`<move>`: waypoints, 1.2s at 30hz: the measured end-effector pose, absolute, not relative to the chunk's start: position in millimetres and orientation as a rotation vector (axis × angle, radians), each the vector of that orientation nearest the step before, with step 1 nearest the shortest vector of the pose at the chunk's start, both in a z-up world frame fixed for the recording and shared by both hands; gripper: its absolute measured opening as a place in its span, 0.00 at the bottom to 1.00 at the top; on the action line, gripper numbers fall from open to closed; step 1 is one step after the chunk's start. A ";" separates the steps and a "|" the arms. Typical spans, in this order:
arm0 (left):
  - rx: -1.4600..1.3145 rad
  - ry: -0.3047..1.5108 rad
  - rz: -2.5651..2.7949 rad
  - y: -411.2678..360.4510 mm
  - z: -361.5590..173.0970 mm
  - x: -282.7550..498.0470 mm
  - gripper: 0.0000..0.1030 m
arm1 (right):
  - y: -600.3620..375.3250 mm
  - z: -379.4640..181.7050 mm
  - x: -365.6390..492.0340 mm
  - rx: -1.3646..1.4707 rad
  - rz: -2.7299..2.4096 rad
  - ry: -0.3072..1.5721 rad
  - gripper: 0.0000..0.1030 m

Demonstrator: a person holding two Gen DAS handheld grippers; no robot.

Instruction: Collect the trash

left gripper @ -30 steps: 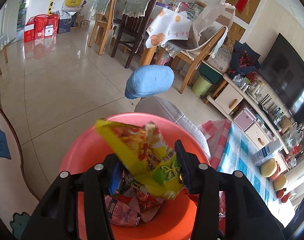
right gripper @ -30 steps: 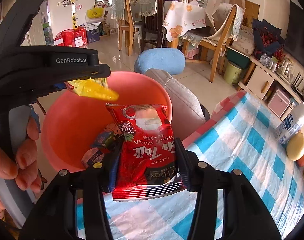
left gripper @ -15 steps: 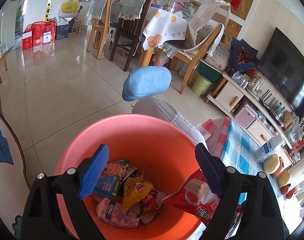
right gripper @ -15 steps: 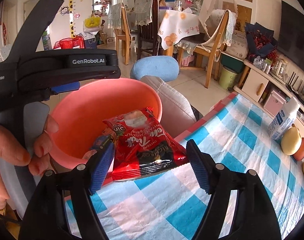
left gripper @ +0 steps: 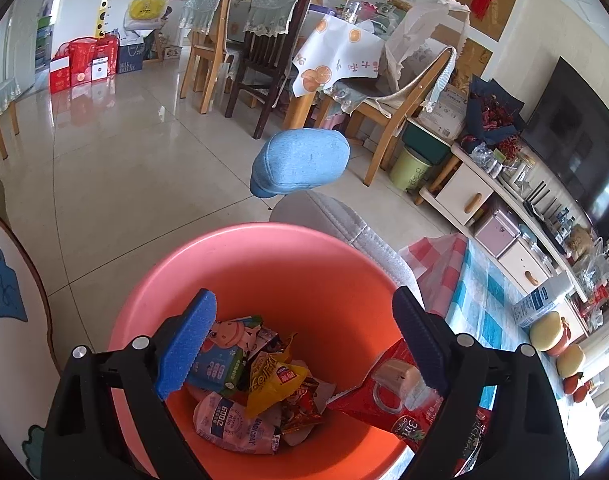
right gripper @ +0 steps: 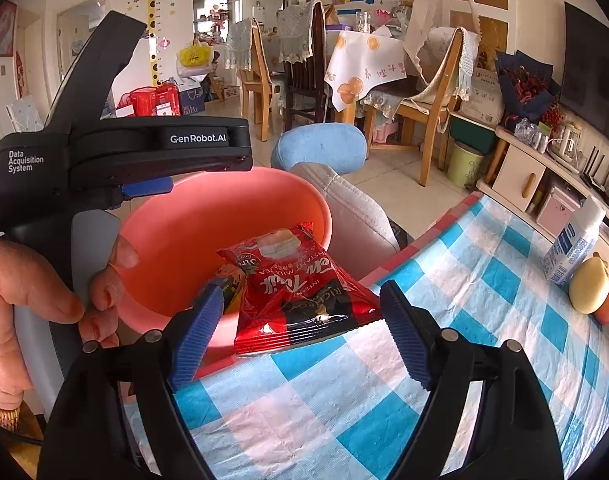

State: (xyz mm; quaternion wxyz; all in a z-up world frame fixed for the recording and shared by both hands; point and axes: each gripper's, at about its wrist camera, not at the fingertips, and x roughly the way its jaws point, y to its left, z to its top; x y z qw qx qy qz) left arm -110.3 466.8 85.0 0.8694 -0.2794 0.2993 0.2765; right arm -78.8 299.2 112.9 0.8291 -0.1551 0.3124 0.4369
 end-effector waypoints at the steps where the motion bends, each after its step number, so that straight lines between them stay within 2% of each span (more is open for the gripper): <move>1: -0.591 0.626 0.581 467.9 84.5 -111.1 0.87 | 298.2 113.2 -78.8 -0.324 0.930 0.662 0.79; 9: -0.623 0.622 0.589 471.4 80.8 -112.1 0.87 | 284.8 113.6 -79.8 -0.292 0.933 0.648 0.83; 21: -0.598 0.638 0.575 465.5 80.8 -108.1 0.87 | 252.0 96.6 -71.8 -0.211 0.859 0.718 0.84; 36: -0.334 0.653 0.552 401.2 100.1 -87.8 0.92 | 163.3 97.6 -70.6 -0.143 0.649 0.763 0.92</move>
